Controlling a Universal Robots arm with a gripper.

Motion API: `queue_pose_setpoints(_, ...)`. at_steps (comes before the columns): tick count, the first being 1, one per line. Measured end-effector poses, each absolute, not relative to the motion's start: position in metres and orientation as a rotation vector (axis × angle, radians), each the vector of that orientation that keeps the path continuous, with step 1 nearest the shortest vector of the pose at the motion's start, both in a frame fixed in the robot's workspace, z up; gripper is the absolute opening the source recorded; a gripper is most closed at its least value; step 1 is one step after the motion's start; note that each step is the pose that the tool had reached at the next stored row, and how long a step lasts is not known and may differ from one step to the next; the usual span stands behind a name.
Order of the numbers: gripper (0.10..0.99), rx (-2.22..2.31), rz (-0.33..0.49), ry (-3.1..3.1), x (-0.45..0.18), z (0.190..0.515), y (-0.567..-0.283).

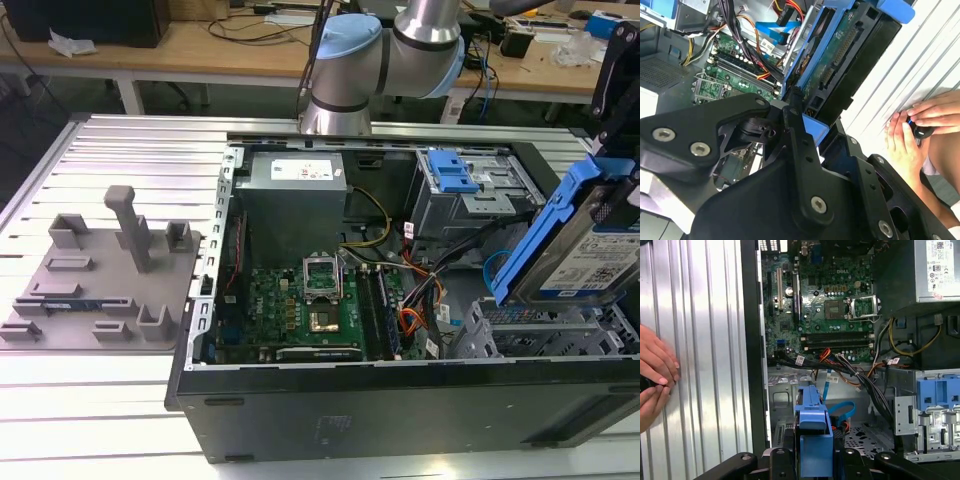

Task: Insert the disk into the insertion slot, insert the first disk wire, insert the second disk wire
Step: 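Insert the disk into the insertion slot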

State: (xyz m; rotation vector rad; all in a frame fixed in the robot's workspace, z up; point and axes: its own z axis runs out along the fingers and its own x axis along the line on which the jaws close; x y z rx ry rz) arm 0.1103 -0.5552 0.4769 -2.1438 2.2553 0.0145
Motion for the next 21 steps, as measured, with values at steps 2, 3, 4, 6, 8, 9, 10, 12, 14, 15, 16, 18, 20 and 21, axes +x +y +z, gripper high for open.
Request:
queue_pose_setpoints(2,0.365,-2.147,0.014,2.252,0.1103,0.4768,-0.554)
queue_pose_setpoints(3,0.365,-2.15,0.015,2.25,0.1103,0.4767,-0.5536)
queue_pose_setpoints(4,0.365,-2.156,0.014,2.244,0.1103,0.4766,-0.5526)
queue_pose_setpoints(6,0.365,-2.168,0.014,2.233,0.1103,0.4763,-0.5507)
queue_pose_setpoints(8,0.365,-2.177,0.014,2.224,0.1103,0.476,-0.5497)
queue_pose_setpoints(9,0.365,-2.178,0.014,2.223,0.1103,0.4761,-0.5497)
queue_pose_setpoints(10,0.365,-2.179,0.014,2.223,0.1103,0.4761,-0.5497)
queue_pose_setpoints(12,0.365,-2.179,0.014,2.223,0.1103,0.4761,-0.5496)
queue_pose_setpoints(14,0.365,-2.179,0.014,2.223,0.1103,0.4761,-0.5496)
queue_pose_setpoints(15,0.365,-2.179,0.014,2.223,0.1103,0.4759,-0.5496)
queue_pose_setpoints(16,0.365,-2.179,0.014,2.223,0.1103,0.4757,-0.5497)
queue_pose_setpoints(18,0.365,-2.179,0.014,2.223,0.1103,0.4752,-0.5497)
queue_pose_setpoints(20,0.365,-2.179,0.014,2.223,0.1103,0.4743,-0.55)
queue_pose_setpoints(21,0.365,-2.179,0.014,2.223,0.1103,0.474,-0.55)
